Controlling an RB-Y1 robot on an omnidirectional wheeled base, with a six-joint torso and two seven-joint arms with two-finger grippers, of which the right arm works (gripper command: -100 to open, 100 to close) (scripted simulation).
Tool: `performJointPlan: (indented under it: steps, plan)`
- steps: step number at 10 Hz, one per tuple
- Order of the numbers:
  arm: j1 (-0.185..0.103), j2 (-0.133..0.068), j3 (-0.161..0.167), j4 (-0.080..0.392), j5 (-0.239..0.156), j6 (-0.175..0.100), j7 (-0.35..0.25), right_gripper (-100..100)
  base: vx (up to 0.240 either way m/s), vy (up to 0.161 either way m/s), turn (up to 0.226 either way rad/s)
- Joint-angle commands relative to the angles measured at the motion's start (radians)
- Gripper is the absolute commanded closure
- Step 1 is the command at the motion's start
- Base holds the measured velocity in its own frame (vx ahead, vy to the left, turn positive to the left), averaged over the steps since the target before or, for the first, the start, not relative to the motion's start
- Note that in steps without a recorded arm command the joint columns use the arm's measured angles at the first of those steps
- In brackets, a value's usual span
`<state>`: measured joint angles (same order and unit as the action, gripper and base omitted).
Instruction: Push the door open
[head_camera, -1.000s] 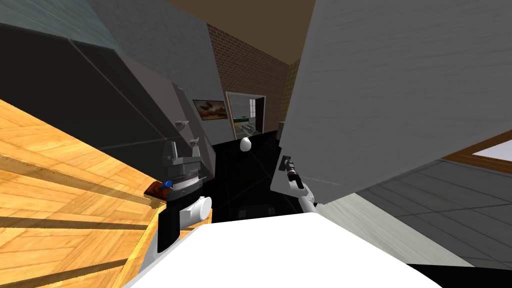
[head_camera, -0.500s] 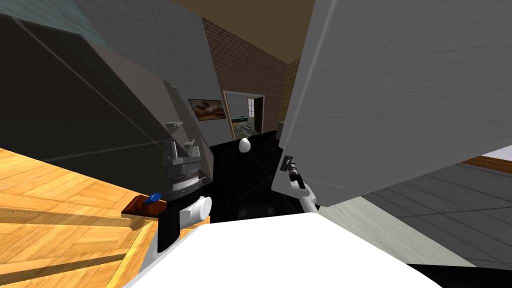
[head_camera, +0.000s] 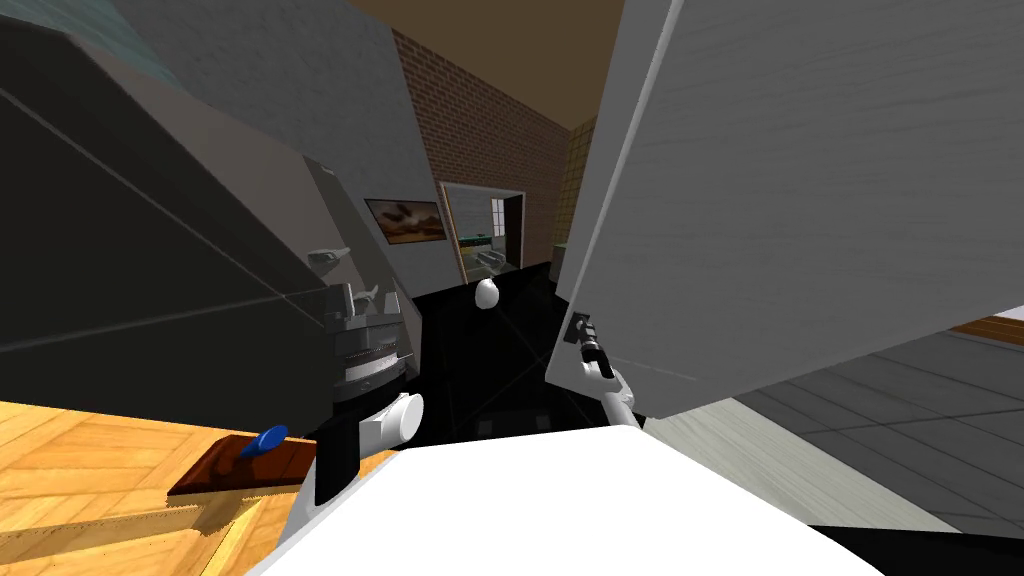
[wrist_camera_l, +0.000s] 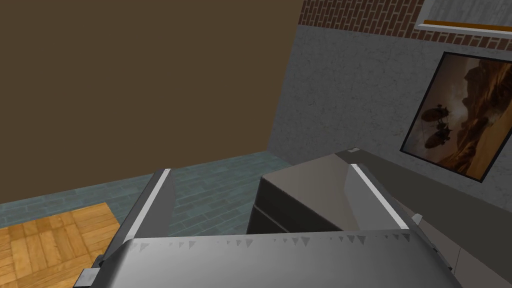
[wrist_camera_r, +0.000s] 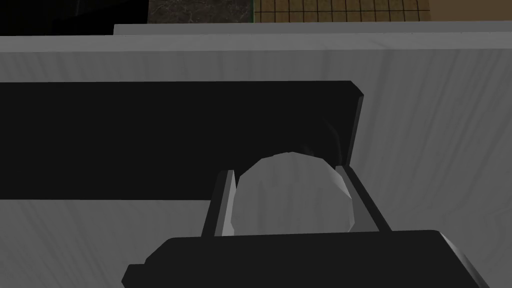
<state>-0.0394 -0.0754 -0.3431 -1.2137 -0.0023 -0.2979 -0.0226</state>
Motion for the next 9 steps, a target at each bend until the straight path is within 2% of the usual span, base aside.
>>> performJointPlan:
  steps: [1, 7, 8, 9]
  plan:
    - [-0.005, -0.009, -0.028, -0.005, -0.006, 0.001, 0.001, 100, 0.155, 0.04, -0.062]
    - [-0.013, 0.017, -0.094, 0.002, -0.017, 0.006, 0.014, 100, 0.201, 0.065, -0.078]
    - [-0.011, 0.012, -0.087, 0.006, -0.015, 0.006, 0.013, 100, 0.081, 0.023, -0.038]
    - [-0.008, 0.008, -0.107, 0.0, -0.018, 0.007, 0.016, 100, 0.159, 0.026, -0.038]
